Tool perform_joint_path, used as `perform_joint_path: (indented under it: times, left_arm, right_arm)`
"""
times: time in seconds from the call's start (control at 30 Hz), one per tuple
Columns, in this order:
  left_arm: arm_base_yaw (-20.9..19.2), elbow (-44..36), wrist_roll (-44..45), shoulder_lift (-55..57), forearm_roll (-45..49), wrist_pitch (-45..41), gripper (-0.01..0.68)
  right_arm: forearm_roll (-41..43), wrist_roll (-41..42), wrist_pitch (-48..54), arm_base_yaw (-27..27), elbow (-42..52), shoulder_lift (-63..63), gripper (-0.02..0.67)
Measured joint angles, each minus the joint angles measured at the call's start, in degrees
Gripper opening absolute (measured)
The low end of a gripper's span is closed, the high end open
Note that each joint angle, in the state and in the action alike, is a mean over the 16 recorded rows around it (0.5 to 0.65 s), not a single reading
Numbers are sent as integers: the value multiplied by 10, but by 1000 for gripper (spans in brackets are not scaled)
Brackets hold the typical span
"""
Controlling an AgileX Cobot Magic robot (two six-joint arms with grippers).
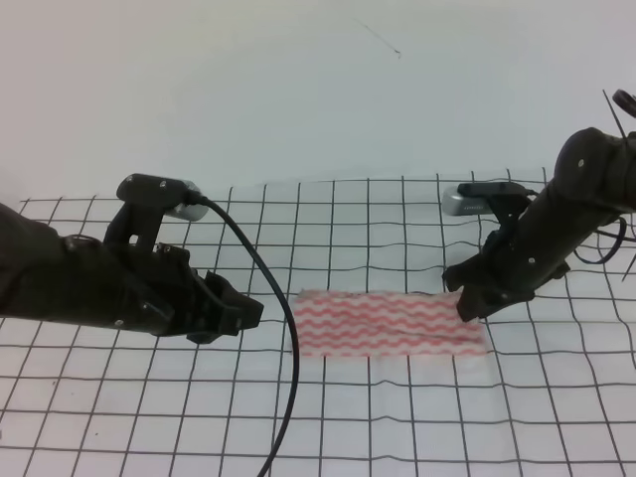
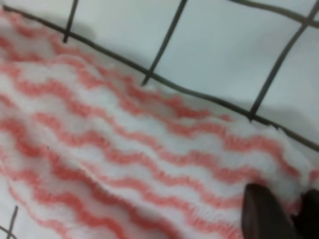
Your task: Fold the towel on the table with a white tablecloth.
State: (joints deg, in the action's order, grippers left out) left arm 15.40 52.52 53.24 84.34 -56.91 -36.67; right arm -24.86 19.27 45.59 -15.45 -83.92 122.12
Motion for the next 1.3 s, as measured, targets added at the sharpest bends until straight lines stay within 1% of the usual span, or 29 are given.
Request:
perform_joint_path:
  times: [0.2, 0.37, 0.67, 1.3]
  left_arm:
    - [0, 0, -1, 0, -1, -1, 236]
    - [0, 0, -1, 0, -3, -1, 237]
    - [0, 0, 0, 0, -4, 5, 237]
    - [0, 0, 5, 0, 1, 18, 237]
  right_arm:
    - [-2, 5, 1, -1, 2, -16, 76]
    - [-11, 12, 7, -3, 3, -29, 36]
    - [-68, 51, 10, -16, 3, -36, 27]
    - [-201, 125, -57, -90, -5, -13, 27]
